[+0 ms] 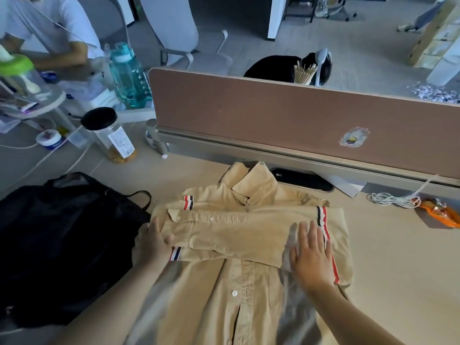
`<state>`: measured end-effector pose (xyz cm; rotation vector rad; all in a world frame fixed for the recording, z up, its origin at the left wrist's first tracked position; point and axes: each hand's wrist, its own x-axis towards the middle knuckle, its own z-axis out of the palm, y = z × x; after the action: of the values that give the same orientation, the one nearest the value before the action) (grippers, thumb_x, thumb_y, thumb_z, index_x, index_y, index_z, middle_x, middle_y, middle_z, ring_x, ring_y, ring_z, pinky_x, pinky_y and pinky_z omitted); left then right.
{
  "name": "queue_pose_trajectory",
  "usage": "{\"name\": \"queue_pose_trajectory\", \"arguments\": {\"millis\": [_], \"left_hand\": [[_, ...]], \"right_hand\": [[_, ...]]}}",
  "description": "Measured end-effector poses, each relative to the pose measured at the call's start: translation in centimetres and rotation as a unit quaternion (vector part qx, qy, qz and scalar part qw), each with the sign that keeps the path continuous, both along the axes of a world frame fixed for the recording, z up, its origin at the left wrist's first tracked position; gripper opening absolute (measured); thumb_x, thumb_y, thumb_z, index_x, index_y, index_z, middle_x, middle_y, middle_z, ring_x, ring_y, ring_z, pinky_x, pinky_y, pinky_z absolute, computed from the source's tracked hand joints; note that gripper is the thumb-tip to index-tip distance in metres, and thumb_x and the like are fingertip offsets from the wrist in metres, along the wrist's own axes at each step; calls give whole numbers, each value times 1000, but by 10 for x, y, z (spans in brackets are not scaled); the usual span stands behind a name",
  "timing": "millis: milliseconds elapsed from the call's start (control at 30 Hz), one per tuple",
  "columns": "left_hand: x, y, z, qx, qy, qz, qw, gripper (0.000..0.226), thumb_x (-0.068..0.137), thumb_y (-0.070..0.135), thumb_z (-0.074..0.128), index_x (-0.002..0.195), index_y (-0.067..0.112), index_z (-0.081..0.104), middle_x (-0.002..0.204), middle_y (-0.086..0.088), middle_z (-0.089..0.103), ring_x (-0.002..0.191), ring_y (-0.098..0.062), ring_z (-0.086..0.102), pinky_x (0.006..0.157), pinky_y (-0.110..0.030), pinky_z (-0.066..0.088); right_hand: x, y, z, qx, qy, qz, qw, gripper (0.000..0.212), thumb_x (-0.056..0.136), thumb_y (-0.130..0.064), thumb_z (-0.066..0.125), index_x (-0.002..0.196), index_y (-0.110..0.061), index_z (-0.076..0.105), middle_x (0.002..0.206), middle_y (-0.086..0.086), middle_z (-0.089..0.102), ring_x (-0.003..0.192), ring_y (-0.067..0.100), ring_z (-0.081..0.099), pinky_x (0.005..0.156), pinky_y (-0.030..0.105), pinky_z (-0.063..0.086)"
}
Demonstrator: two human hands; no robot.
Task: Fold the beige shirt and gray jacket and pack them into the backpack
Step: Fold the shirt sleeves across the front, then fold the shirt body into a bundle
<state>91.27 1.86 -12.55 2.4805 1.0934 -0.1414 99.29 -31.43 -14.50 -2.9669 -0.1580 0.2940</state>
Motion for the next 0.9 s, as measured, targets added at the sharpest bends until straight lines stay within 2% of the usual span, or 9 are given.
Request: {"name": "queue_pose_trajectory", "arguments": {"millis": [133, 267, 333, 467, 567, 633, 733, 833, 900], "left_hand": [[-59, -7, -7, -50, -25, 19, 998, 57, 84, 41, 59, 134, 19, 44, 123, -13, 58, 103, -28, 63, 80, -40, 56], [-108, -28, -4, -22, -28, 17, 999, 66, 82, 25, 66, 142, 17, 38, 129, -14, 53, 112, -30, 59, 80, -34, 51], [-126, -39, -6, 0, -35, -7, 999, 69, 82, 21, 66, 143, 17, 35, 137, -12, 43, 121, -28, 50, 84, -36, 49], [-165, -42, -23, 11, -33, -71, 997, 81, 79, 9, 64, 148, 23, 23, 150, -11, 24, 134, -31, 36, 88, -40, 50], [-189, -39, -25, 4, -27, -36, 999, 79, 81, 11, 64, 149, 19, 24, 152, -18, 22, 137, -35, 31, 100, -45, 42], [-207, -38, -22, -46, -39, 29, 998, 75, 80, 15, 66, 145, 9, 30, 144, -22, 37, 129, -38, 41, 98, -47, 43], [-240, -34, -25, -93, -40, 57, 993, 60, 82, 25, 69, 134, 5, 46, 124, -19, 58, 111, -39, 57, 82, -42, 48], [-268, -30, -24, -121, -19, 50, 991, 40, 84, 34, 67, 110, 5, 59, 99, -16, 67, 95, -35, 62, 69, -36, 46], [-282, -29, -23, -161, -38, 41, 985, 33, 83, 32, 69, 99, 5, 63, 87, -12, 66, 84, -31, 61, 67, -36, 46]], "right_hand": [[-50, 6, -17, 15, 63, 54, 996, 63, 96, -44, 7, 153, -17, -1, 161, 7, -5, 148, 24, -6, 119, 41, 0], [-106, -24, -33, 25, 59, -10, 998, 74, 86, -46, 3, 149, -14, 24, 157, 6, 23, 146, 24, 19, 117, 41, 14], [-129, -40, -35, 23, 54, -33, 998, 71, 89, -46, 3, 150, -15, 22, 159, 6, 18, 147, 24, 15, 118, 40, 12], [-173, -64, -24, 3, 75, -94, 993, 62, 100, -42, 21, 153, -17, 0, 162, 4, -3, 149, 19, -4, 120, 34, 4], [-222, -79, -18, 32, 70, -173, 982, 66, 98, -41, 35, 152, -14, 8, 162, 4, 3, 149, 19, 3, 117, 34, 11], [-257, -87, -19, 64, 56, -230, 969, 67, 95, -33, 49, 150, -7, 20, 159, 14, 16, 146, 29, 17, 115, 38, 19], [-305, -90, -22, 105, 34, -302, 947, 61, 88, -22, 61, 141, -2, 38, 147, 22, 36, 129, 42, 38, 107, 46, 32], [-338, -90, -16, 108, 22, -376, 920, 59, 82, -25, 69, 131, 0, 48, 130, 27, 49, 118, 43, 46, 101, 48, 36], [-349, -94, -9, 175, 30, -436, 882, 60, 81, -24, 72, 128, 5, 48, 125, 29, 51, 117, 42, 46, 99, 46, 36]]}}
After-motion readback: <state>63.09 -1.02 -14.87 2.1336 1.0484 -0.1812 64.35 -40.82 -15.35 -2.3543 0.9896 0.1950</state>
